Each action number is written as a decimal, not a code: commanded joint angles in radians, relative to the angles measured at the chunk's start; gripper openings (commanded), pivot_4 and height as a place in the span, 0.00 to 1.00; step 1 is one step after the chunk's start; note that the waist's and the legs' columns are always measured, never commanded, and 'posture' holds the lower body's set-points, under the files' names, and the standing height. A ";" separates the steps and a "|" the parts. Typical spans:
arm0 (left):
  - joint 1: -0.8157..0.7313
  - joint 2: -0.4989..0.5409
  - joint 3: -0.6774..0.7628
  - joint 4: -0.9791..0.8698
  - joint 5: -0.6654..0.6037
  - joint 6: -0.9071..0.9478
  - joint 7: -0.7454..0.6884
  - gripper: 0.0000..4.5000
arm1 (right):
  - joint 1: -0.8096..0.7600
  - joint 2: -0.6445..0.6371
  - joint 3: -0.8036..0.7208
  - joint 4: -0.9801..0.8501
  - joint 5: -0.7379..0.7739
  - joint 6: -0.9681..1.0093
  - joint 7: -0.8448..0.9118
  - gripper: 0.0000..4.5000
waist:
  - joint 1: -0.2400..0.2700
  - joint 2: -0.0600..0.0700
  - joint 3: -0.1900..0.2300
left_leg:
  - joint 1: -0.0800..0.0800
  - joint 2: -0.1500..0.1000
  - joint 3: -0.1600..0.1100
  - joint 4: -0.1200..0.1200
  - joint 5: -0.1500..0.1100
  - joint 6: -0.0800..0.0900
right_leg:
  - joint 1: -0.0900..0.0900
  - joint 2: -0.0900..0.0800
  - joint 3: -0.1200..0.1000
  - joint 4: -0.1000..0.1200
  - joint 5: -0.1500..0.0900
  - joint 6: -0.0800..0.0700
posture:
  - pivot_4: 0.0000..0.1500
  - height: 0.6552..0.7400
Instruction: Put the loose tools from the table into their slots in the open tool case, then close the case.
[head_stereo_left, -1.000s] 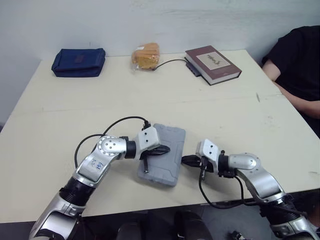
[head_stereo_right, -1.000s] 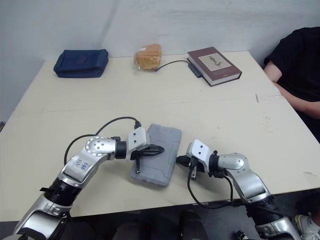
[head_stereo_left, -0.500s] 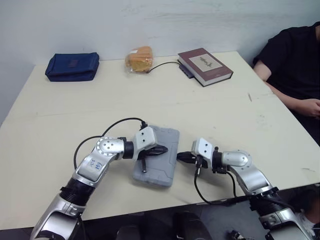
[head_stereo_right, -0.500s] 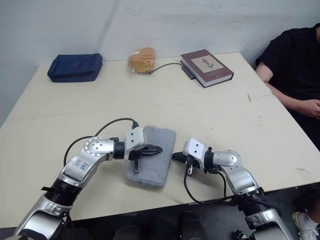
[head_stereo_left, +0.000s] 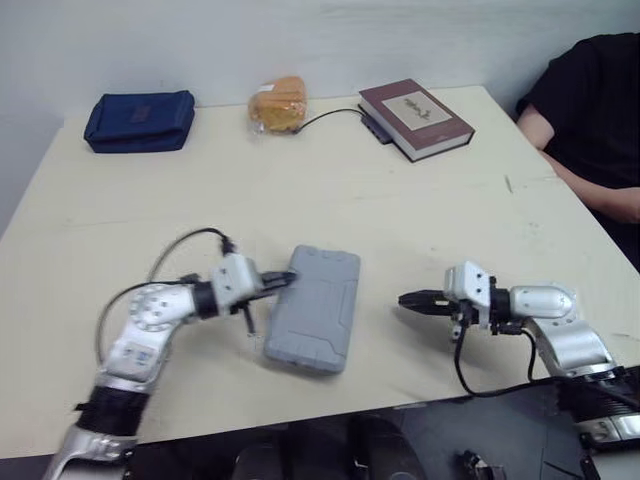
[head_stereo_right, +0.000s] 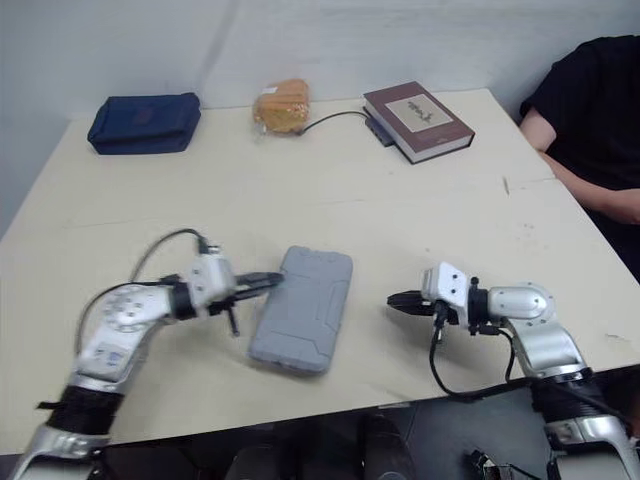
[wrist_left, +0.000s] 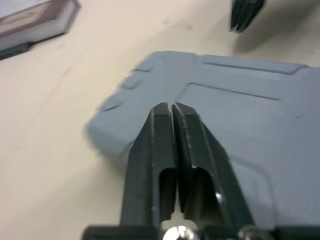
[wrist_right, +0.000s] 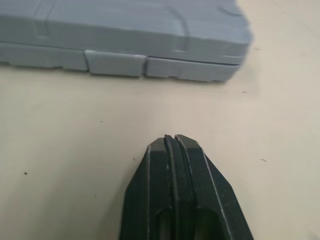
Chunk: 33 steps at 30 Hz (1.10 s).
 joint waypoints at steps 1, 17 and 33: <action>0.128 0.091 0.178 -0.104 -0.130 0.128 -0.033 0.39 | -0.027 -0.031 -0.070 -0.025 0.039 -0.047 0.023 0.45 | -0.004 0.000 0.000 | -0.004 0.000 0.000 0.001 0.004 -0.004 | -0.004 0.000 0.000 0.000 0.000 0.000 | 1.00 1.00; 0.569 0.068 0.585 -0.213 -0.129 0.181 0.063 0.99 | -0.097 -0.048 -0.079 0.083 -0.056 -0.114 -0.022 1.00 | -0.019 0.002 0.007 | -0.018 -0.009 -0.024 -0.004 0.004 0.005 | 0.006 -0.013 -0.019 -0.007 0.000 0.000 | 1.00 1.00; 0.620 0.139 0.717 0.018 -0.061 0.012 -0.017 0.99 | -0.059 -0.171 -0.154 0.288 -0.088 -0.433 0.025 1.00 | 0.028 0.006 0.015 | -0.023 -0.028 -0.053 -0.014 0.025 0.008 | 0.012 -0.032 -0.058 -0.017 0.004 0.004 | 1.00 1.00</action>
